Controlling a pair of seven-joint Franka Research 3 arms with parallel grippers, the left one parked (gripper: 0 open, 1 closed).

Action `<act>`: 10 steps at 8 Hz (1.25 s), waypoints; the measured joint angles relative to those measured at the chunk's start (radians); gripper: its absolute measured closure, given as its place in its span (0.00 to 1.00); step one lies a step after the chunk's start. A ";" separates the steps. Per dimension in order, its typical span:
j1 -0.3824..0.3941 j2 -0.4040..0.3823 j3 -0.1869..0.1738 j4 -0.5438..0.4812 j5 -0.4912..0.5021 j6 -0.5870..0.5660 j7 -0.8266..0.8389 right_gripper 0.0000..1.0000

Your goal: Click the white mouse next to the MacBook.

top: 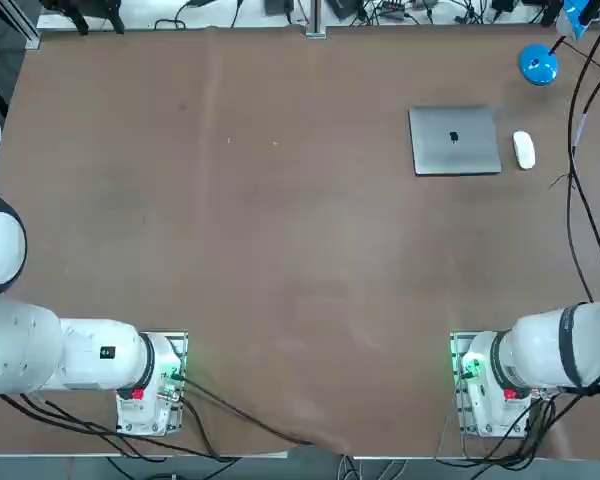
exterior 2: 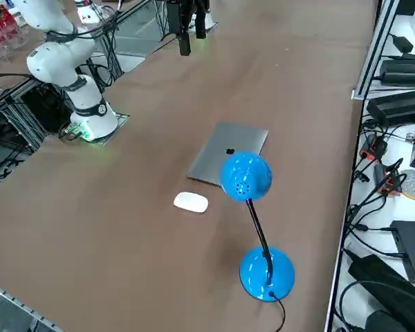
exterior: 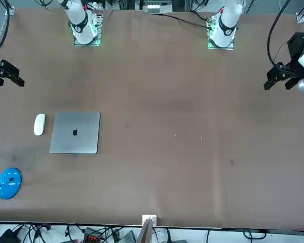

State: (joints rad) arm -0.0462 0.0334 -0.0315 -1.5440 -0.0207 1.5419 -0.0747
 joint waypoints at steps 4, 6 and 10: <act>-0.040 0.036 -0.002 -0.012 -0.005 0.016 -0.022 0.00; -0.100 0.083 -0.005 -0.055 -0.006 0.085 -0.089 0.02; -0.168 0.142 -0.008 -0.259 -0.006 0.350 -0.127 0.48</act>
State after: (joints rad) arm -0.2139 0.1758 -0.0391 -1.8028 -0.0263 1.8921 -0.2014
